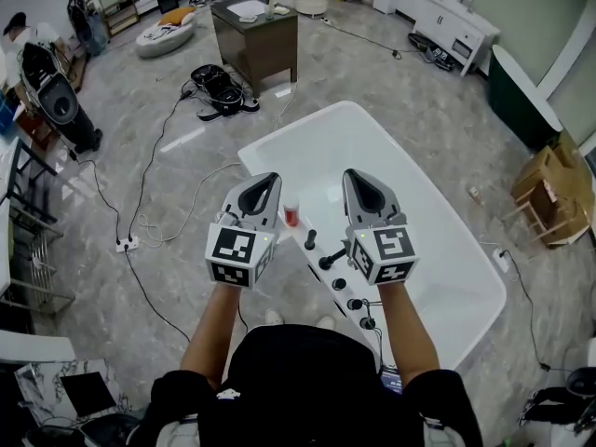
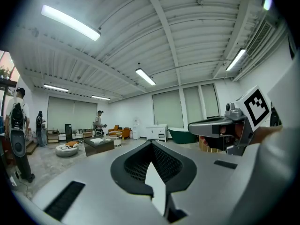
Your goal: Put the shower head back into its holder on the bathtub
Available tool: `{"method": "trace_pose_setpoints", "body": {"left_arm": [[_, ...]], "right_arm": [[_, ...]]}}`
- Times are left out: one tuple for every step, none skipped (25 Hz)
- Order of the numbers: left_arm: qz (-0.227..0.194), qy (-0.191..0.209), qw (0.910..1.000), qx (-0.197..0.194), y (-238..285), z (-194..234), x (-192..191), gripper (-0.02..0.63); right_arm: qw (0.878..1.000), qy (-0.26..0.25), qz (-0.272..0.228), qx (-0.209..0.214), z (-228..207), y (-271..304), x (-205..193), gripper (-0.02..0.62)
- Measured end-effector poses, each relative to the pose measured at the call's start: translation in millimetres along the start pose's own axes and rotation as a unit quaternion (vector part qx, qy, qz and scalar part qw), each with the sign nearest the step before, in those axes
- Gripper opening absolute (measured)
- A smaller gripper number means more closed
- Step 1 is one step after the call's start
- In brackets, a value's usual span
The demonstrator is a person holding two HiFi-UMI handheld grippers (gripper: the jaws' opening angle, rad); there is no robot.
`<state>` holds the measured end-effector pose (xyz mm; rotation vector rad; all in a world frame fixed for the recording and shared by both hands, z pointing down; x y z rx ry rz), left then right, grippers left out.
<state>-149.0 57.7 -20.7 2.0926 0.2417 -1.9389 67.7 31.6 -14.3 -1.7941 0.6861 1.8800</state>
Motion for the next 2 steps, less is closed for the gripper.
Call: {"method": "trace_pose_setpoints", "body": {"left_arm": [[0.000,0.002,1.0000,0.002,-0.4,1.4,-0.4,0.014],[0.000,0.003,1.0000,0.005,-0.9,3.0,-0.6,0.014]], "right_arm": [[1.000,0.000,0.000,-0.001,0.7,0.7,-0.8,0.023],[1.000,0.000,0.000,-0.001,1.4,1.5,-1.6,0.023]]}}
Point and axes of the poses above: the fingertips, and each gripper's own axes: y forward along the fingers, z to its left, x out of its top, the point moved 9 cm from there along -y, backward along the fingers, and after that the axes turned 6 degrees about x, right-handed, at the moved point
